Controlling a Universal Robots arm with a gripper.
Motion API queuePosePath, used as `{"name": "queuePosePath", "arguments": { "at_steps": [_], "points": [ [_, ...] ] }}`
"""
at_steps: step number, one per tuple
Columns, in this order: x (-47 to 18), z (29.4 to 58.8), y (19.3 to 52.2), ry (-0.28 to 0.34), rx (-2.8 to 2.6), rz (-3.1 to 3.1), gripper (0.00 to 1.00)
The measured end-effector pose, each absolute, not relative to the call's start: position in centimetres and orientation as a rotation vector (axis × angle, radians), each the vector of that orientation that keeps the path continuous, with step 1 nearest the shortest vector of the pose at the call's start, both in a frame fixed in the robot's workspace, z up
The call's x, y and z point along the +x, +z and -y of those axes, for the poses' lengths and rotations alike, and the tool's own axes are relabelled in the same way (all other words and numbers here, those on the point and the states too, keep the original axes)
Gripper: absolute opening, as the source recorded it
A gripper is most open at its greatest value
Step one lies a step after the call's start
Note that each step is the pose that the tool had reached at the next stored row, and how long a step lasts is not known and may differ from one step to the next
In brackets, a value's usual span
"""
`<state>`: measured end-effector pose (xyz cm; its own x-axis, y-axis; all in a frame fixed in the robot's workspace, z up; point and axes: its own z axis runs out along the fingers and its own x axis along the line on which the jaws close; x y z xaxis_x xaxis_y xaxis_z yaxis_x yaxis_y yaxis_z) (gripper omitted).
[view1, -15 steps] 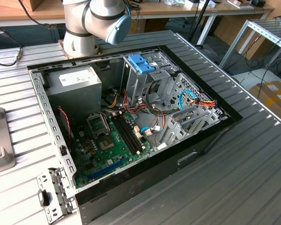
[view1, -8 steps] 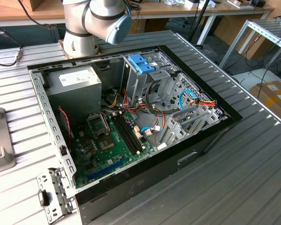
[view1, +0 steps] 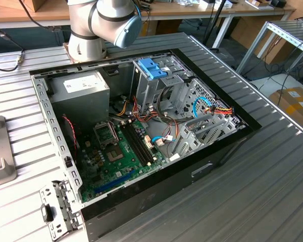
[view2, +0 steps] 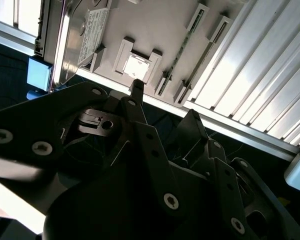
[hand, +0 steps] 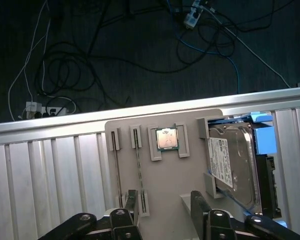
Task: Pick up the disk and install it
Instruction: 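Pick up the disk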
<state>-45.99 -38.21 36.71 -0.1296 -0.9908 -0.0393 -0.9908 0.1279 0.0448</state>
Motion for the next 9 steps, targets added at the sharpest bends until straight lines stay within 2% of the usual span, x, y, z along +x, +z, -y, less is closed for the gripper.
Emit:
{"name": "queuePosePath", "arguments": {
  "at_steps": [9],
  "points": [
    [-46.00,38.19,36.51,-0.094,2.072,2.359,0.54]
  ]
}}
